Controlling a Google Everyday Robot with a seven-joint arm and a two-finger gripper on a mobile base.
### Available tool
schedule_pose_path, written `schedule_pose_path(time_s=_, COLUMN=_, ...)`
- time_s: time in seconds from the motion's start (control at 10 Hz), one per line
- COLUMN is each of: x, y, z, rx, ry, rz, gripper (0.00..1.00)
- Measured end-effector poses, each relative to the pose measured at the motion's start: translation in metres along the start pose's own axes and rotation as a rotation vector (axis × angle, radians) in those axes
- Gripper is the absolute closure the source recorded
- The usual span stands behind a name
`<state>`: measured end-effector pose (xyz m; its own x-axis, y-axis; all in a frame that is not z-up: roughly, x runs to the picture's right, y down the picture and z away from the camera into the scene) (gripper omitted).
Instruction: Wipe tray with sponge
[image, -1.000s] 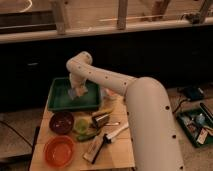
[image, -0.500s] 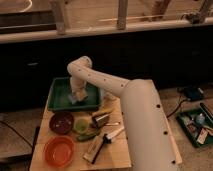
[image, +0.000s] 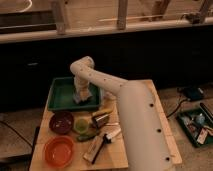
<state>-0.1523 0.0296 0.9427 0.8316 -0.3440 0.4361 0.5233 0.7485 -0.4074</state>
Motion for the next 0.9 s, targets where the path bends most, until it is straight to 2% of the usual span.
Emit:
schedule_pose_path(time_s=0.2, x=-0.002, y=-0.007, z=0.001, rx=0.006, ry=0.001, rz=-0.008, gripper=0.97)
schedule_pose_path(time_s=0.4, x=-0.019, y=-0.011, z=-0.001, rx=0.021, ry=-0.013, rz=-0.05, gripper=0.97)
schedule_pose_path(time_s=0.7, x=-0.03, y=0.007, z=-0.007, rx=0.015, ry=-0.017, rz=-0.078, gripper=0.97)
schedule_pose_path(time_s=0.9, x=-0.016, y=0.022, z=-0.007, rx=-0.006, ry=-0.002, rz=-0.06, gripper=0.97)
